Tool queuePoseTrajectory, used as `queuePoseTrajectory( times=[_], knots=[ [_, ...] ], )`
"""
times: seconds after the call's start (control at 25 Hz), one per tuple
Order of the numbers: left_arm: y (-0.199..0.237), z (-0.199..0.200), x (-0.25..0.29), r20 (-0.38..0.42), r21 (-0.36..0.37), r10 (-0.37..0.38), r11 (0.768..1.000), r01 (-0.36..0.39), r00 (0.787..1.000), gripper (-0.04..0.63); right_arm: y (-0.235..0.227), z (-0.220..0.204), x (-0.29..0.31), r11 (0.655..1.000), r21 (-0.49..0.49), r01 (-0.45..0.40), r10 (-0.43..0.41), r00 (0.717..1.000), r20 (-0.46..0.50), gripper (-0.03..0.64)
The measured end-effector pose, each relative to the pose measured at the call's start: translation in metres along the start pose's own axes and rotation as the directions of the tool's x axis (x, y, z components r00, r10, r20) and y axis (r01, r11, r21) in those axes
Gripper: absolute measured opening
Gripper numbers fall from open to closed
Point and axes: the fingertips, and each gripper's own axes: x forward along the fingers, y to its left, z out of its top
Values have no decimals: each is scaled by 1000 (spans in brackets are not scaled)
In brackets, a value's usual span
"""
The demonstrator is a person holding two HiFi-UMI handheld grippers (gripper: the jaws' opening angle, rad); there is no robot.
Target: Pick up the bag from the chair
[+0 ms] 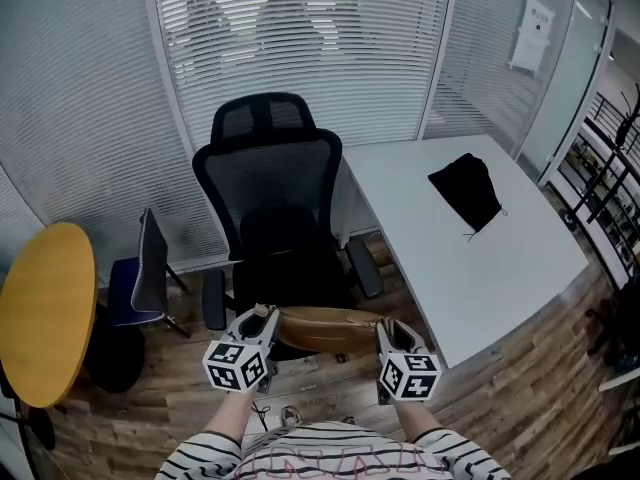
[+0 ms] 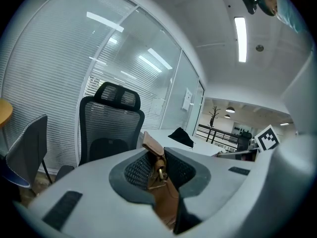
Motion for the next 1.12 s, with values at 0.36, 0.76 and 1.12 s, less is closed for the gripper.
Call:
queuePoseTrajectory(
  times=[0.36, 0.76, 1.12],
  knots=[
    [-22, -3, -9, 27, -12, 56, 998, -55, 998, 87, -13, 4, -10, 998, -37, -48, 48, 999, -6, 120],
    [-34, -14, -17, 38, -24, 93, 995, -93, 995, 87, -20, -3, -18, 996, -55, -74, 73, 997, -16, 120],
    [-35, -21, -19, 23, -33, 97, 995, -96, 995, 86, -21, -7, -19, 996, -58, -70, 69, 997, -29, 120]
  ],
)
